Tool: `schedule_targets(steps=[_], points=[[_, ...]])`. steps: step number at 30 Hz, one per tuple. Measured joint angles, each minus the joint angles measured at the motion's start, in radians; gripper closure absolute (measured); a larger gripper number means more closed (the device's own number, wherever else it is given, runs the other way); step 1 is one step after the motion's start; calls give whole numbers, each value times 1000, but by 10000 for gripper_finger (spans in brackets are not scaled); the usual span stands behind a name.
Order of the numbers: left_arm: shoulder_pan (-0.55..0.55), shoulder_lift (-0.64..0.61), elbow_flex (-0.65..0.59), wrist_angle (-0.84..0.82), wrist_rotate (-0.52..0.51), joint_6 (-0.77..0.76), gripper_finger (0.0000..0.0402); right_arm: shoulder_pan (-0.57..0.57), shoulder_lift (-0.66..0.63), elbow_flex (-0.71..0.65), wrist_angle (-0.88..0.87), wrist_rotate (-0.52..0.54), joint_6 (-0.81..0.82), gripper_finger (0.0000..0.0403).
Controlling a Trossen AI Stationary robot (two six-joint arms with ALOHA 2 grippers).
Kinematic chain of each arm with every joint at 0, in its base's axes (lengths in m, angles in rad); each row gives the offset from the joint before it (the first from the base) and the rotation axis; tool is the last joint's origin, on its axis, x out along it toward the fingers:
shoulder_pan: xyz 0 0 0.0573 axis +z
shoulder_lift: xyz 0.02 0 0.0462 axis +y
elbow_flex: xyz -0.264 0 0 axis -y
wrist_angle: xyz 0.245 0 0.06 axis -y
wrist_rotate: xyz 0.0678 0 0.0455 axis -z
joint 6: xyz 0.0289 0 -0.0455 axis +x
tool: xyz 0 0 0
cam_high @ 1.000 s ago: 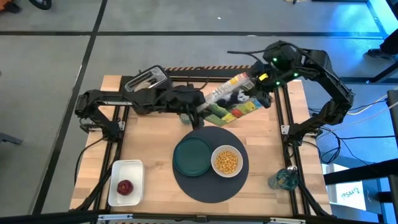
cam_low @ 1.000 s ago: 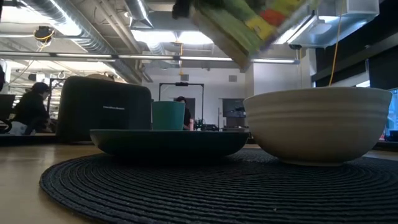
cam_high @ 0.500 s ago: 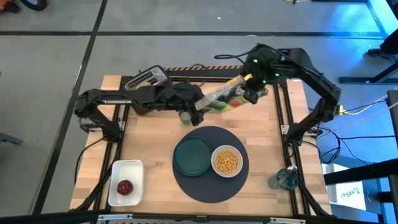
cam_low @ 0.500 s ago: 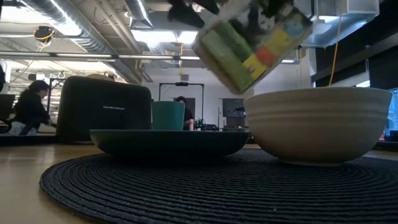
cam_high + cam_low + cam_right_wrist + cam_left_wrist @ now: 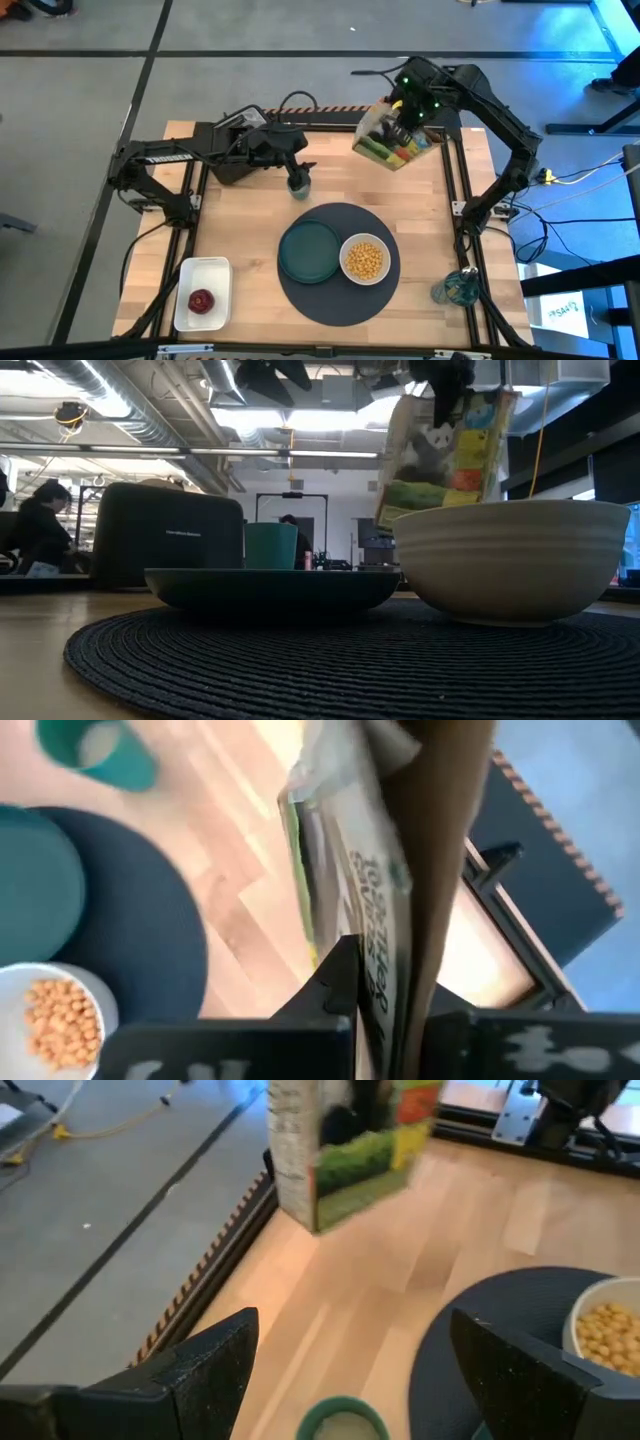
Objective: Arrange a breakfast setting
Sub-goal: Pour the cereal from the cereal box into the white bowl
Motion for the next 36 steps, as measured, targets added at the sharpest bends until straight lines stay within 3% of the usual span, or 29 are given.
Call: schedule_targets(steps=[12, 21, 25, 36], points=[[13, -41, 31, -3, 39, 3, 77, -210, 1, -319, -5, -6, 2, 403], [47, -64, 57, -20, 40, 60, 77, -272, -1, -359, 0, -5, -24, 386], [49, -71, 58, -19, 46, 77, 77, -271, -1, -358, 1, 3, -24, 334], [48, -118, 58, -16, 47, 79, 77, -270, -17, -352, -9, -34, -23, 126]])
